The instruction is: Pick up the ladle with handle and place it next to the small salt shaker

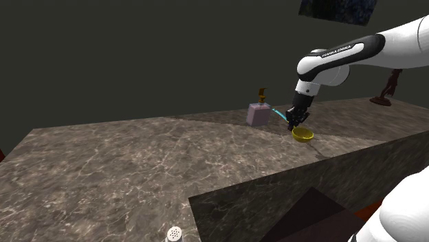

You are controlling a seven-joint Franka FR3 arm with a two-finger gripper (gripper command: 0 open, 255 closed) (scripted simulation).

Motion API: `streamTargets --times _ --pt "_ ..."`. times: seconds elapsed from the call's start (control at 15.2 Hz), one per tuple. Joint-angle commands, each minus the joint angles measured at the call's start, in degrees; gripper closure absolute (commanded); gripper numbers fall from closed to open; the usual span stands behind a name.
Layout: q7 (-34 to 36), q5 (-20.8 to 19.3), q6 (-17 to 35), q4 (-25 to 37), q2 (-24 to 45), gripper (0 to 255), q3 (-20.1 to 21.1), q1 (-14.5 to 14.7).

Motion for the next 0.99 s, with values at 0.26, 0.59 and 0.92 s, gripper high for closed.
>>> streamTargets --times 0.26,0.59,0.92 --pt "0.97 -0.59 -4.68 3.17 -1.62 255 0.32 -0.03" --pt "1.61 -0.86 -8.51 6.24 -2.47 255 0.53 -0.01" --pt "6.09 -0.52 -8.69 4.03 -5.41 255 3.43 1.52"
